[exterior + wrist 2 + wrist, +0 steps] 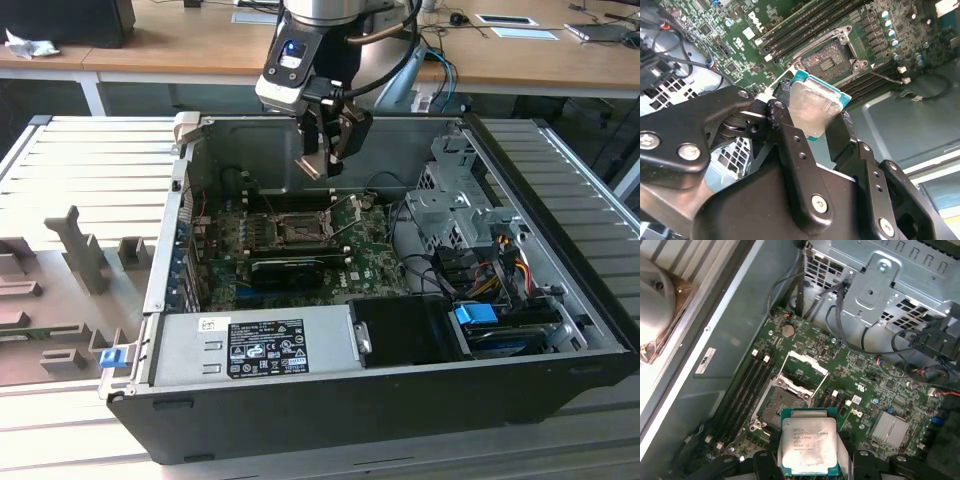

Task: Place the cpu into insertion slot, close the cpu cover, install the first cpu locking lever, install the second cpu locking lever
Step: 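Place the cpu into insertion slot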

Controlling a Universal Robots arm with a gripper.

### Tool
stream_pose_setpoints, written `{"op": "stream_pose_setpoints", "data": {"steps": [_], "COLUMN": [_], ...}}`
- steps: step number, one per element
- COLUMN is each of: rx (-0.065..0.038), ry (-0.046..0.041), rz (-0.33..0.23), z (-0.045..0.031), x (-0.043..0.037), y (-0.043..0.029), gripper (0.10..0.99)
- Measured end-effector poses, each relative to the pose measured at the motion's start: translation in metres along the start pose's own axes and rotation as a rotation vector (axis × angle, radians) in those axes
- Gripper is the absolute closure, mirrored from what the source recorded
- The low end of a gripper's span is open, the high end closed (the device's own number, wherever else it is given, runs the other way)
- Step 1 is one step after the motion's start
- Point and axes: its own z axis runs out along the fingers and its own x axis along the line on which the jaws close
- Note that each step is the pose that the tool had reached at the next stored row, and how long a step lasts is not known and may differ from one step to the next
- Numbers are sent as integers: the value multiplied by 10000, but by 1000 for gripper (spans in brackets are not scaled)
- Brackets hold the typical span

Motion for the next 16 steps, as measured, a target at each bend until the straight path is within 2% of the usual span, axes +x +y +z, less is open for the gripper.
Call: {"op": "stream_pose_setpoints", "data": {"steps": [10,16], "rx": [-27,-30], "ry": [-128,-146], "rz": [1526,1744], "z": [22,53], "x": [0,0], "y": [-3,-6], "gripper": [561,561]}}
